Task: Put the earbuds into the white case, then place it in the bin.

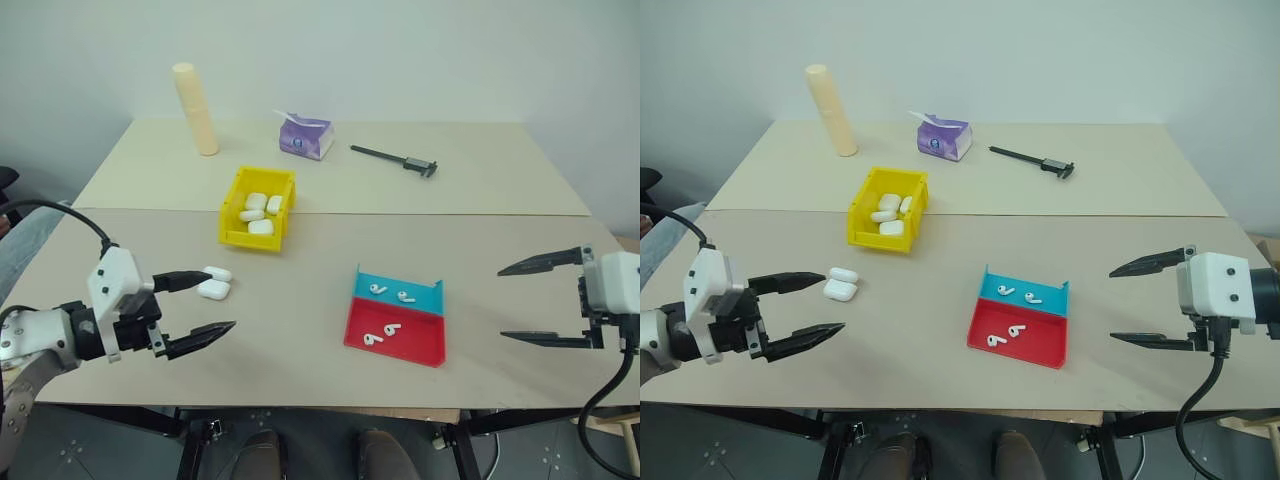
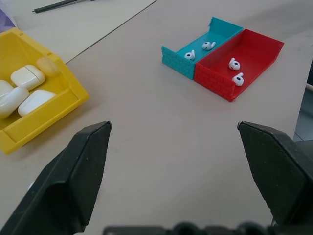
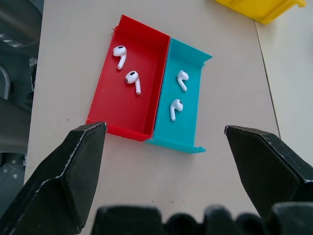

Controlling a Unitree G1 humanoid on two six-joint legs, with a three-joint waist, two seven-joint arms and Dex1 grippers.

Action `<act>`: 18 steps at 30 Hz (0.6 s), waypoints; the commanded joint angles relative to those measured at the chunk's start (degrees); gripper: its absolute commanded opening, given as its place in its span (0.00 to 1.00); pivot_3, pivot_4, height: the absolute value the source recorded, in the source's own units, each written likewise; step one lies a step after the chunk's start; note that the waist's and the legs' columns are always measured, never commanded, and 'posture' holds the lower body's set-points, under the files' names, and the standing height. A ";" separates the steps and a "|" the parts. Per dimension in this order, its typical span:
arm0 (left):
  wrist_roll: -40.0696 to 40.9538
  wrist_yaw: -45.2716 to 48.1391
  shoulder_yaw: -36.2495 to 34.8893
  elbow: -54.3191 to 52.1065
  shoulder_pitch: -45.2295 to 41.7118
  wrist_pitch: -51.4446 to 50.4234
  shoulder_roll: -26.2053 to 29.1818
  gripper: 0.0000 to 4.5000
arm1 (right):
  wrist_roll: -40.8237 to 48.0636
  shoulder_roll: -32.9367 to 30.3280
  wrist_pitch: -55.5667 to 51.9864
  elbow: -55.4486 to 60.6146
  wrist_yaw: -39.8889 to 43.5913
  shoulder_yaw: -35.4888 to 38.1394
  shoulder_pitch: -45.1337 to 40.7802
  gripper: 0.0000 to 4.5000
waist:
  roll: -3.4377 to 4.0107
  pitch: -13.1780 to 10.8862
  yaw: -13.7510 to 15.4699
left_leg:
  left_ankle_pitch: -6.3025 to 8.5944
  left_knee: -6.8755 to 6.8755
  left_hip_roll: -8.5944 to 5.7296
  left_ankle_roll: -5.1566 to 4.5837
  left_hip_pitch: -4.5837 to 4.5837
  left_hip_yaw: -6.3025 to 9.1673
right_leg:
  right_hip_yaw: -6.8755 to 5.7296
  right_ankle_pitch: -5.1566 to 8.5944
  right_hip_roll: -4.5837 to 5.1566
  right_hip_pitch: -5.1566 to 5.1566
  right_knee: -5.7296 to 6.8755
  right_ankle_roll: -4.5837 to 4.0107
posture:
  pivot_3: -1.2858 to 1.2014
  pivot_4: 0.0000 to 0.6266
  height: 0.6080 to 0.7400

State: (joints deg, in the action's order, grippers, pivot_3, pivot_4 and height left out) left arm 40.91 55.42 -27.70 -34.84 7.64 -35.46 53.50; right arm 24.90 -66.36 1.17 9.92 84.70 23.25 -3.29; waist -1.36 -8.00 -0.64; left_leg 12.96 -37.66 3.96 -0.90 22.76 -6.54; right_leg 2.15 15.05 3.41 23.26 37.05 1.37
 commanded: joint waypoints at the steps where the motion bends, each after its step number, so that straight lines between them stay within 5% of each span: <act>1: 1.95 -0.88 -2.52 -1.55 -0.41 -1.27 0.83 1.00 | -0.13 -0.59 1.21 -0.41 -0.16 0.45 -1.03 0.99 | 0.00 0.00 -0.01 | 0.00 0.00 0.00 0.00 0.00 0.00 | 0.00 0.00 0.00 0.00 0.00 0.00 | 0.52 0.24 1.00; 12: -0.64 -10.50 -0.80 -5.54 -0.58 -5.61 0.67 1.00 | -2.49 -1.13 1.06 -1.38 -0.72 -2.04 -1.25 0.99 | 0.00 0.00 -0.01 | 0.00 0.00 0.00 0.00 0.00 0.02 | 0.01 0.00 0.00 -0.01 0.00 0.00 | 0.52 0.24 1.00; 18: -4.03 -28.50 7.04 -8.34 -9.44 -18.42 -1.51 1.00 | -5.27 -0.69 3.22 -3.49 -2.23 -4.07 -2.51 0.99 | -0.02 -0.02 0.33 | 0.00 -0.01 -0.03 0.00 -0.03 0.04 | 0.02 -0.01 0.00 -0.06 0.00 0.01 | 0.52 0.24 1.00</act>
State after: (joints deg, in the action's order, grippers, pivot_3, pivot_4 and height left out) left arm 37.03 32.39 -21.46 -40.75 0.84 -49.62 52.77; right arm 20.34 -66.39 3.14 6.80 83.24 18.81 -4.54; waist -1.38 -8.02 -0.31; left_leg 12.96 -37.67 3.93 -0.90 22.73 -6.51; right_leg 2.17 15.03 3.41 23.18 37.05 1.39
